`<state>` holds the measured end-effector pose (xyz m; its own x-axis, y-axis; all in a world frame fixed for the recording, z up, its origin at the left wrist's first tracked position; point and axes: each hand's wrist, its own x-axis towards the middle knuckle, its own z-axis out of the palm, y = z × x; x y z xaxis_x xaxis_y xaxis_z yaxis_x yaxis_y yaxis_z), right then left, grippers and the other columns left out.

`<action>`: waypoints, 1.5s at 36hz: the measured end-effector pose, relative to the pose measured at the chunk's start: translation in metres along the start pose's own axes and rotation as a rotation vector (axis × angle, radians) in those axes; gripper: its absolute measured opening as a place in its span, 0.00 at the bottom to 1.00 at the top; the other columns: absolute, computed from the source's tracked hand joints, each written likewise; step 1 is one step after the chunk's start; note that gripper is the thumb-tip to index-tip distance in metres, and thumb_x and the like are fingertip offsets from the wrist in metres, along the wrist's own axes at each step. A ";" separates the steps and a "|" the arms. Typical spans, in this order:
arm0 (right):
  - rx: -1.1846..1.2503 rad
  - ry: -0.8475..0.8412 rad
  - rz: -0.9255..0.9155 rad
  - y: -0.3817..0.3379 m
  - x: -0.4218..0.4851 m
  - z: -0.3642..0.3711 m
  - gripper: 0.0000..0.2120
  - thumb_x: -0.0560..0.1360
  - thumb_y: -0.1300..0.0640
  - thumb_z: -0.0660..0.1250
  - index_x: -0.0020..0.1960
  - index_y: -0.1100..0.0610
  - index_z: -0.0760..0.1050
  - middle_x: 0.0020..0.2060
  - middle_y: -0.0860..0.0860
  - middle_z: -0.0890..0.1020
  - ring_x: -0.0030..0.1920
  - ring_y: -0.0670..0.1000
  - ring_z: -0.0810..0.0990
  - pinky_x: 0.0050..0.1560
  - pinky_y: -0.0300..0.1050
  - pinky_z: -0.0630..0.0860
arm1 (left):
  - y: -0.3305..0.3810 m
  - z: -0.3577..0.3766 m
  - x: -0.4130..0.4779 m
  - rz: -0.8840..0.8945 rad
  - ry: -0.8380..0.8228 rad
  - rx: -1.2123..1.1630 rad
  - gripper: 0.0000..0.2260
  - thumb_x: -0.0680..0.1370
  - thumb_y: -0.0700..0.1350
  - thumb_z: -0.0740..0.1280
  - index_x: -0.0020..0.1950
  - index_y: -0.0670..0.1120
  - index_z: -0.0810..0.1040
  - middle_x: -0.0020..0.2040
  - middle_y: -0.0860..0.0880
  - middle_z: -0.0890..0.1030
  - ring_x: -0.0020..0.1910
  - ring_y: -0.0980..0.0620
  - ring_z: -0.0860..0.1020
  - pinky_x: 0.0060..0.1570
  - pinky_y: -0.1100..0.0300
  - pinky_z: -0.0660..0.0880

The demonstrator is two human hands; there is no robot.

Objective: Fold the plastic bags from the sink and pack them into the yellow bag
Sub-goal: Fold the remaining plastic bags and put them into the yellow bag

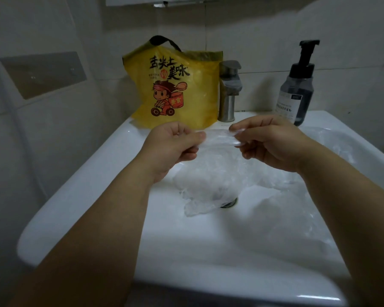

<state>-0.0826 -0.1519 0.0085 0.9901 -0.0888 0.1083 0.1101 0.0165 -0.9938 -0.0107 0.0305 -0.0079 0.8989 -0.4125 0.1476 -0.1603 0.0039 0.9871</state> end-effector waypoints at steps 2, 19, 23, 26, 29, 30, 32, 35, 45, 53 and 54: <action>-0.026 0.007 0.010 0.001 0.000 0.001 0.11 0.75 0.72 0.62 0.42 0.62 0.80 0.31 0.58 0.76 0.29 0.51 0.74 0.28 0.38 0.74 | 0.000 -0.001 0.000 0.008 0.019 -0.011 0.08 0.74 0.37 0.71 0.40 0.44 0.74 0.30 0.50 0.78 0.27 0.60 0.76 0.30 0.69 0.75; -0.058 -0.014 0.104 0.000 0.000 -0.005 0.07 0.76 0.70 0.63 0.49 0.63 0.79 0.33 0.55 0.79 0.30 0.47 0.76 0.32 0.36 0.77 | 0.000 -0.011 -0.003 -0.050 -0.114 0.042 0.08 0.78 0.33 0.65 0.46 0.46 0.79 0.36 0.47 0.80 0.34 0.57 0.80 0.37 0.68 0.78; -0.033 -0.023 0.104 0.000 -0.001 -0.003 0.10 0.76 0.72 0.60 0.46 0.62 0.79 0.33 0.56 0.78 0.30 0.49 0.76 0.31 0.37 0.77 | -0.001 -0.008 -0.005 -0.052 -0.141 0.137 0.08 0.80 0.35 0.62 0.46 0.47 0.75 0.37 0.45 0.83 0.34 0.55 0.80 0.37 0.65 0.79; 0.001 -0.008 0.083 -0.001 -0.001 -0.003 0.12 0.77 0.71 0.60 0.44 0.61 0.79 0.31 0.56 0.78 0.30 0.49 0.76 0.30 0.38 0.77 | 0.003 -0.006 -0.007 -0.049 -0.150 0.089 0.09 0.81 0.35 0.61 0.46 0.47 0.74 0.33 0.48 0.83 0.30 0.57 0.79 0.34 0.65 0.78; 0.028 -0.019 0.061 -0.002 -0.002 -0.002 0.11 0.78 0.70 0.58 0.45 0.61 0.78 0.30 0.56 0.77 0.28 0.49 0.75 0.28 0.38 0.75 | 0.006 -0.005 -0.008 -0.019 -0.120 -0.016 0.09 0.80 0.33 0.61 0.45 0.45 0.74 0.33 0.46 0.83 0.29 0.57 0.79 0.33 0.66 0.78; 0.038 -0.019 0.051 -0.003 -0.002 -0.002 0.11 0.78 0.71 0.58 0.45 0.61 0.77 0.29 0.56 0.77 0.28 0.49 0.74 0.28 0.38 0.75 | 0.007 -0.004 -0.008 -0.019 -0.112 -0.050 0.09 0.79 0.32 0.62 0.44 0.44 0.74 0.33 0.46 0.83 0.30 0.57 0.79 0.33 0.66 0.78; 0.061 -0.011 0.026 -0.003 -0.002 -0.001 0.12 0.78 0.71 0.57 0.44 0.62 0.77 0.29 0.56 0.76 0.28 0.50 0.74 0.28 0.38 0.74 | 0.010 -0.003 -0.009 -0.032 -0.102 -0.122 0.09 0.79 0.31 0.62 0.44 0.43 0.75 0.33 0.45 0.83 0.29 0.57 0.79 0.31 0.67 0.77; 0.083 -0.003 -0.011 -0.004 -0.003 -0.002 0.13 0.77 0.72 0.57 0.43 0.62 0.77 0.29 0.57 0.76 0.28 0.50 0.74 0.29 0.39 0.74 | 0.014 -0.002 -0.010 -0.051 -0.108 -0.234 0.08 0.79 0.31 0.61 0.45 0.41 0.76 0.32 0.45 0.82 0.28 0.57 0.79 0.30 0.68 0.77; 0.049 -0.101 -0.070 -0.007 -0.005 -0.002 0.12 0.65 0.57 0.70 0.45 0.65 0.78 0.24 0.50 0.76 0.29 0.46 0.75 0.33 0.38 0.76 | 0.017 -0.002 -0.010 -0.010 -0.094 -0.314 0.05 0.78 0.35 0.64 0.44 0.42 0.77 0.32 0.47 0.82 0.27 0.59 0.78 0.28 0.70 0.76; -0.067 -0.004 -0.034 -0.002 -0.001 0.002 0.07 0.73 0.65 0.67 0.51 0.60 0.78 0.33 0.53 0.78 0.30 0.46 0.76 0.32 0.37 0.76 | 0.009 -0.003 -0.008 -0.021 -0.049 -0.059 0.04 0.76 0.36 0.68 0.43 0.44 0.78 0.33 0.51 0.80 0.30 0.60 0.76 0.32 0.68 0.76; -0.070 0.003 -0.021 -0.002 -0.001 0.002 0.08 0.74 0.65 0.67 0.52 0.60 0.78 0.34 0.54 0.78 0.30 0.45 0.76 0.32 0.37 0.76 | 0.008 -0.002 -0.008 -0.024 -0.043 -0.019 0.04 0.77 0.38 0.68 0.43 0.45 0.78 0.33 0.53 0.80 0.31 0.60 0.76 0.32 0.68 0.75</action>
<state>-0.0833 -0.1499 0.0103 0.9875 -0.0909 0.1288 0.1242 -0.0549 -0.9907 -0.0178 0.0359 -0.0012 0.8838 -0.4518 0.1216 -0.1311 0.0104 0.9913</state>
